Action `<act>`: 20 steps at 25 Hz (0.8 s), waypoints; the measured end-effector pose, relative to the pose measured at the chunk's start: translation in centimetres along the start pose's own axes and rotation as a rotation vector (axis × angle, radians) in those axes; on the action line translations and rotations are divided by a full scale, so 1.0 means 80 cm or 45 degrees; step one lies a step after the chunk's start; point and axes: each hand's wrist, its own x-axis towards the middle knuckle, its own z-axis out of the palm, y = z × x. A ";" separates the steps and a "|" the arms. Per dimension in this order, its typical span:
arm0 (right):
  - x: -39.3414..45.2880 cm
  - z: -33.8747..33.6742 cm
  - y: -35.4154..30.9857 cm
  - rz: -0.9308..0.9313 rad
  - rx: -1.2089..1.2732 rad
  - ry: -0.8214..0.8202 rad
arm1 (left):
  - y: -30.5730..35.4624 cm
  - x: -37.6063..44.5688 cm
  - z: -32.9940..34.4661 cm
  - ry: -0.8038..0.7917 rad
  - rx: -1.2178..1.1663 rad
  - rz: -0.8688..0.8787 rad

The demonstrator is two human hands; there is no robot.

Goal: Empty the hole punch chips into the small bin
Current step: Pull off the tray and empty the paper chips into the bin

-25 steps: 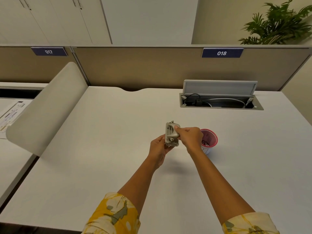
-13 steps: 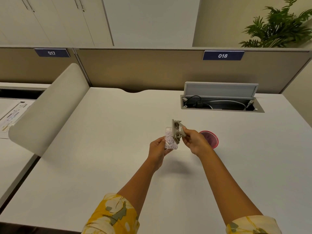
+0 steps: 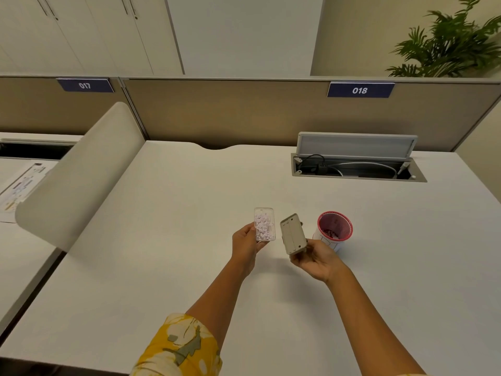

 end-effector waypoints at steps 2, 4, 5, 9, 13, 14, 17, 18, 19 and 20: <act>0.007 -0.010 0.007 0.005 -0.113 0.010 | 0.001 -0.001 -0.004 0.039 -0.011 0.016; 0.015 -0.017 0.012 -0.016 -0.185 0.056 | 0.001 -0.001 -0.009 0.077 -0.021 0.022; 0.019 -0.020 0.015 -0.026 -0.220 0.091 | 0.001 -0.001 -0.011 0.089 -0.022 0.021; 0.033 -0.028 0.032 -0.143 -0.604 0.287 | -0.003 -0.001 -0.017 0.087 -0.021 0.026; 0.041 -0.030 0.054 -0.509 -1.300 0.580 | -0.006 -0.001 -0.014 0.059 -0.012 0.006; 0.041 -0.029 0.059 -0.625 -1.416 0.651 | -0.007 -0.001 -0.014 0.051 -0.003 0.000; 0.043 -0.029 0.067 -0.867 -1.658 0.719 | -0.006 -0.002 -0.012 0.028 0.013 -0.007; 0.044 -0.029 0.069 -0.905 -1.736 0.723 | -0.006 -0.002 -0.012 0.022 0.011 -0.011; 0.046 -0.030 0.071 -0.934 -1.804 0.724 | -0.006 -0.001 -0.012 0.018 0.004 -0.018; 0.047 -0.031 0.071 -0.947 -1.853 0.728 | -0.007 0.000 -0.012 0.013 -0.003 -0.027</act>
